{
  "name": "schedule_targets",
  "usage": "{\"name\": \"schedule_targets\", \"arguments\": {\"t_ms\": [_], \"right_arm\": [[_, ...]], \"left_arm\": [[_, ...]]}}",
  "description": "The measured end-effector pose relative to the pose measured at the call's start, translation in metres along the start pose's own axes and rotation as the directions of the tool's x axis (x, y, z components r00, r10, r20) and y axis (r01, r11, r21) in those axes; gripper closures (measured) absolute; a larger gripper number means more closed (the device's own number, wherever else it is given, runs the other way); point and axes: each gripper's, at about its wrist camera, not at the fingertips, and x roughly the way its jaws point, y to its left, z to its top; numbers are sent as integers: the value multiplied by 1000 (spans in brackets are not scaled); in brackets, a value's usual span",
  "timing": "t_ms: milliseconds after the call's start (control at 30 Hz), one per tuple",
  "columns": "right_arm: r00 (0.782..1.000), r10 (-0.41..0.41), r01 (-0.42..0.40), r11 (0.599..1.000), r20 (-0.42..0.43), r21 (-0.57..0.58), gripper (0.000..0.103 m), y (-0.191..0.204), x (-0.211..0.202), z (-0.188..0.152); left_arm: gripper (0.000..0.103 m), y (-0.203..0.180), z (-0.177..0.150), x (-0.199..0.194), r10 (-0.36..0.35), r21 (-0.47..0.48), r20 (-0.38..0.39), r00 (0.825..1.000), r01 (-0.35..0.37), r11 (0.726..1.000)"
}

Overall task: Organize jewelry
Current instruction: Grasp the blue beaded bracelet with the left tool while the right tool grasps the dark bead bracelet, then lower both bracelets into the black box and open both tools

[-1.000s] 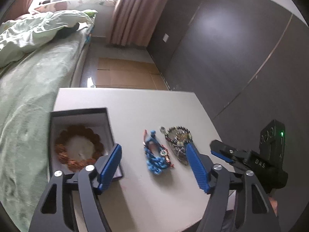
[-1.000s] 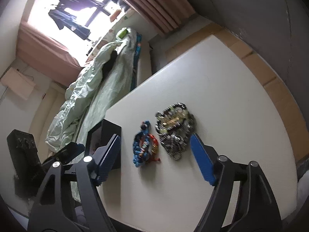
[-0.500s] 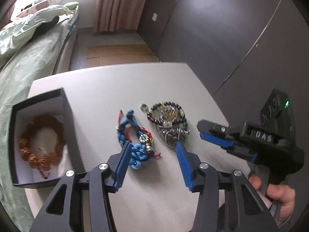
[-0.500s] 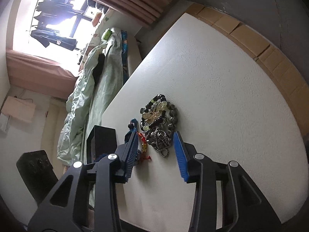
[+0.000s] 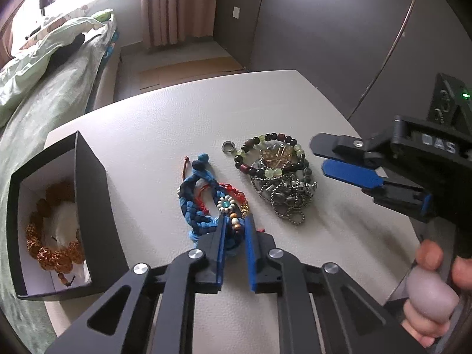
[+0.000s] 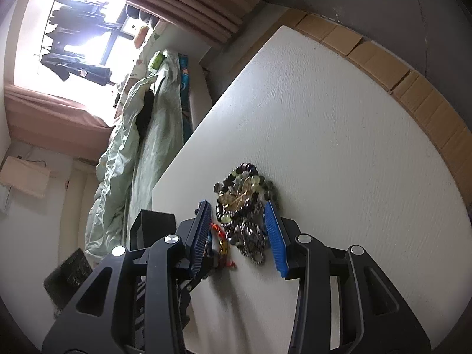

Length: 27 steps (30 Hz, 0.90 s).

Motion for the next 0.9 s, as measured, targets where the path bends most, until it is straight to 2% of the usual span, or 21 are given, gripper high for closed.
{"name": "schedule_targets", "arguments": {"t_ms": [67,233,400,500,833,867,900], "right_arm": [[999,-32,32,999,-4,-4,63,1,6,4],[998,-55,55,998,-21,4,64,0,17,4],[999,-31,31,999,-27,16,73,-1,16,4],[1000,0,1,1000,-26,25,73,0,15,4],[997,-11,17,997,-76,76,73,-3,31,1],[997,-10,16,997,-70,80,75,-4,31,0],[998,-15,20,996,-64,83,82,-4,31,1]], "left_arm": [[94,1,1,-4,0,-3,11,1000,0,1000],[95,6,9,-21,-16,-16,51,999,17,1000],[95,11,18,-39,-28,-27,91,995,31,999],[95,15,21,-47,-36,-34,106,994,40,999],[95,22,26,-66,-61,-48,143,988,69,996],[95,23,27,-68,-61,-47,146,987,69,997],[95,23,28,-69,-62,-47,150,987,70,996]]}}
